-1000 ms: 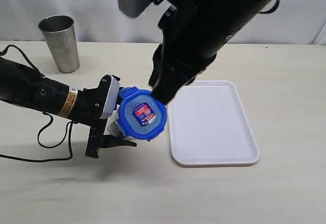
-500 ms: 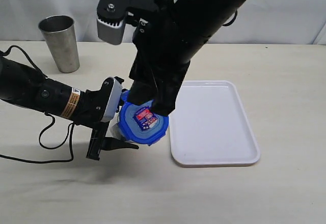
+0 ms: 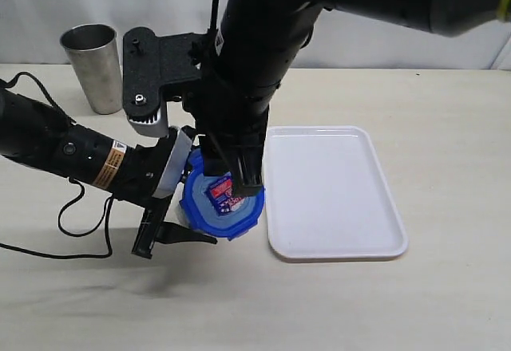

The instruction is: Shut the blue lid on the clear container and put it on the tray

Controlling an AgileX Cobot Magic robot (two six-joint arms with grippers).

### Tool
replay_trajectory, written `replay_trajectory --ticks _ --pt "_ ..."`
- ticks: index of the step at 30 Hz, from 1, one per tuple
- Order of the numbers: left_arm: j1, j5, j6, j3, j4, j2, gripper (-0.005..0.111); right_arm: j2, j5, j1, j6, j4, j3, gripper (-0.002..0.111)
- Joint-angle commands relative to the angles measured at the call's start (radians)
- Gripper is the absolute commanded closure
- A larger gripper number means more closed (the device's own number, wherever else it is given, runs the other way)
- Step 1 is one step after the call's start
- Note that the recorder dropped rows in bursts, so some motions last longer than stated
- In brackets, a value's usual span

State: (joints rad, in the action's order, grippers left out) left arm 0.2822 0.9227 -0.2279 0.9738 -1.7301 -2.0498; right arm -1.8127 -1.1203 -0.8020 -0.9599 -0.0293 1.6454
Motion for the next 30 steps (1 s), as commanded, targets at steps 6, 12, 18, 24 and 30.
replay_trajectory --ticks 6,12,18,24,30 --pt "0.003 -0.031 0.045 0.003 0.002 0.012 0.107 -0.099 -0.101 -0.003 -0.037 -0.013 0.083 0.059" --pt "0.003 -0.019 0.048 0.003 0.004 0.012 0.107 -0.131 -0.101 -0.003 -0.058 -0.034 0.083 0.059" --pt "0.0 0.037 0.048 0.003 0.025 0.012 0.107 -0.147 -0.101 -0.003 -0.046 -0.034 0.083 0.067" --pt "-0.035 0.229 0.048 0.003 0.048 0.012 0.107 -0.151 -0.101 -0.003 -0.019 -0.028 0.083 0.079" --pt "-0.089 0.298 0.048 0.003 0.074 0.012 0.107 -0.153 -0.101 -0.003 -0.019 -0.019 0.031 0.081"
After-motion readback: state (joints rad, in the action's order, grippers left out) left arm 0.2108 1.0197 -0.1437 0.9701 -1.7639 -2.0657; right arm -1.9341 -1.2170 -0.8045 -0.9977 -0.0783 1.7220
